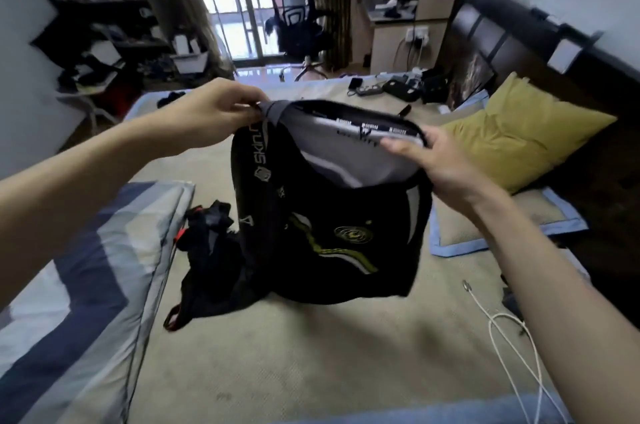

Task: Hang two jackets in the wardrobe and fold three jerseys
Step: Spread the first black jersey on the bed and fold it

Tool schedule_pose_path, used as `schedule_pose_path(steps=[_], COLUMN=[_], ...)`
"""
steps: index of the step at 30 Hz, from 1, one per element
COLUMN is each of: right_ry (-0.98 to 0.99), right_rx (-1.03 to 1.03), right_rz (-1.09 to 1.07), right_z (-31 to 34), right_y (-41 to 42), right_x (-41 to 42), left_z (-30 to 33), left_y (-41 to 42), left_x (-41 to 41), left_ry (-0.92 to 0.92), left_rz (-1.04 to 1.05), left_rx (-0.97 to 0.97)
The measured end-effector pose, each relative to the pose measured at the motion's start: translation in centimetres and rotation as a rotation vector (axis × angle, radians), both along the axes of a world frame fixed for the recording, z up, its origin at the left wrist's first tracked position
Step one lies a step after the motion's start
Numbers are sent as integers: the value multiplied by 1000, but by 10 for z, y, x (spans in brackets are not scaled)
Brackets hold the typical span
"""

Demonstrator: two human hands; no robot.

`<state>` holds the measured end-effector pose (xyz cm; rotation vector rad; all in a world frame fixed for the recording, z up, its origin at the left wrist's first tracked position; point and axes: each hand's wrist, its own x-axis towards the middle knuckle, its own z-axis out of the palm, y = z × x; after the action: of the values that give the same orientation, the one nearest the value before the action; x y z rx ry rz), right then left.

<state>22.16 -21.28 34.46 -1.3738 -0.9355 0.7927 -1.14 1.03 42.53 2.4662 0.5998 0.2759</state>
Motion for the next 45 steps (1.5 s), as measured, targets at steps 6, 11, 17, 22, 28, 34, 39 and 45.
schedule_pose_path(steps=[6, 11, 17, 22, 28, 34, 39, 45], right_ry=[-273, -518, -617, -574, -530, -569, -474, -372], right_rx=[42, 23, -24, -73, -164, -150, -89, -92], right_rz=[10, -58, -99, -133, -102, -154, -164, -124], right_z=[34, 58, 85, 105, 122, 115, 107, 115], right_y=[-1, -26, -52, -71, -91, -118, -145, -191], right_x=[5, 6, -4, -25, -58, -102, -143, -196], left_z=[-13, -12, 15, 49, 59, 50, 39, 28], left_y=[-32, -51, -65, -60, -66, -77, -87, -108], left_x=[10, 4, -11, -40, -73, -111, -142, -181], left_ry=[63, 108, -97, -145, -236, -313, -255, -219], left_rz=[-2, -32, -25, 33, 16, -65, -169, -320], left_rx=[220, 240, 207, 227, 235, 253, 104, -178])
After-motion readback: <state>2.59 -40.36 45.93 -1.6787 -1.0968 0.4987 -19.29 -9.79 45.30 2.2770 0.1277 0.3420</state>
